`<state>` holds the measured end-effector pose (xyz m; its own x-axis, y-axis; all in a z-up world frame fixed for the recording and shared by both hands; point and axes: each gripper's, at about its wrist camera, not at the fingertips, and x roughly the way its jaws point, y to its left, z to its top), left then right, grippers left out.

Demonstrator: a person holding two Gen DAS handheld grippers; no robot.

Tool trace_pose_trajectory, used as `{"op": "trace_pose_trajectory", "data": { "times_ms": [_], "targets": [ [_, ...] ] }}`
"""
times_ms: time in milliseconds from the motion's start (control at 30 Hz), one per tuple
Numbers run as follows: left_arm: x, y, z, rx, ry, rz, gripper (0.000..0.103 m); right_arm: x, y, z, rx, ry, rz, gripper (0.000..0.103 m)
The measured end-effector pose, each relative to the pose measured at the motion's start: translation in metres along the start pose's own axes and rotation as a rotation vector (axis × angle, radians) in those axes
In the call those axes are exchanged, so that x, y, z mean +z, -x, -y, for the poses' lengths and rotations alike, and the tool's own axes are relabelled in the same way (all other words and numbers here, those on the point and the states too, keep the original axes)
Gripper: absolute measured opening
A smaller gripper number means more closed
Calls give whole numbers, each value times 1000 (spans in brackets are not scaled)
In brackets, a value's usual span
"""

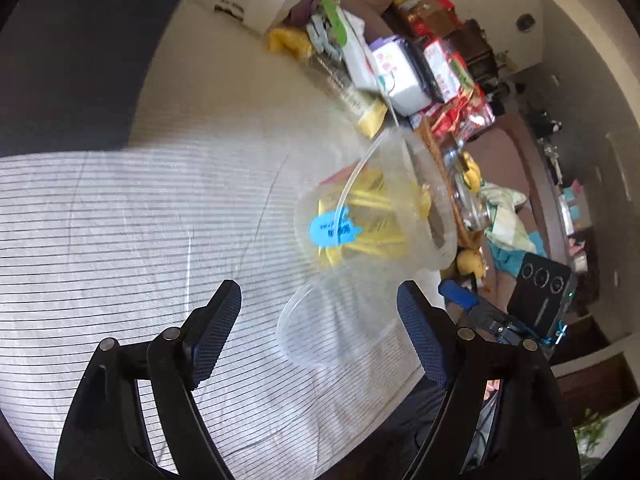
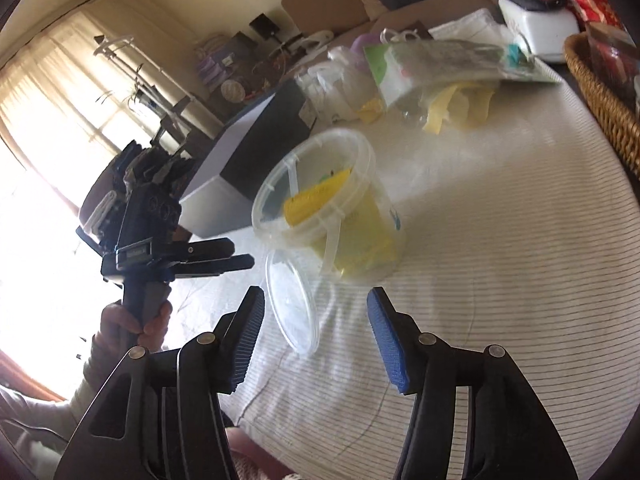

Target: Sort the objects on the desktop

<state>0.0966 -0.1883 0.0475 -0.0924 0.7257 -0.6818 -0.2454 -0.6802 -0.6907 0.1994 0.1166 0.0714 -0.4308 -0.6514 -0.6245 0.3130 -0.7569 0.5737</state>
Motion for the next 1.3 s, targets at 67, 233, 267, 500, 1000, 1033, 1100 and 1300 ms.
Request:
{"op": "trace_pose_trajectory", "data": {
  "times_ms": [67,233,267,500,1000,1033,1100,1300],
  "targets": [
    [-4,-11,-4,14,-9,-31,79,-5,-18,-3,-12,25,-54,59],
    [-7,-22,-9,12,-14,-46,71,-9,-52,-2,18,17,-116,51],
    [-7,-22,-9,-3,-13,-47,59,-9,-56,-2,25,16,-120,45],
    [-14,-20,8,-30,-67,-89,21,-12,-64,-14,52,43,-119,11],
    [-3,-11,-14,-86,2,-44,71,-12,-57,-25,91,54,-88,10],
    [-1,-11,-15,-105,-1,-43,72,-12,-57,-24,103,53,-87,10],
    [2,-17,-16,-139,-9,-56,72,-12,-56,-25,128,47,-92,10],
    [2,-25,0,-232,-199,-82,72,-16,-58,-21,157,56,-128,10]
  ]
}}
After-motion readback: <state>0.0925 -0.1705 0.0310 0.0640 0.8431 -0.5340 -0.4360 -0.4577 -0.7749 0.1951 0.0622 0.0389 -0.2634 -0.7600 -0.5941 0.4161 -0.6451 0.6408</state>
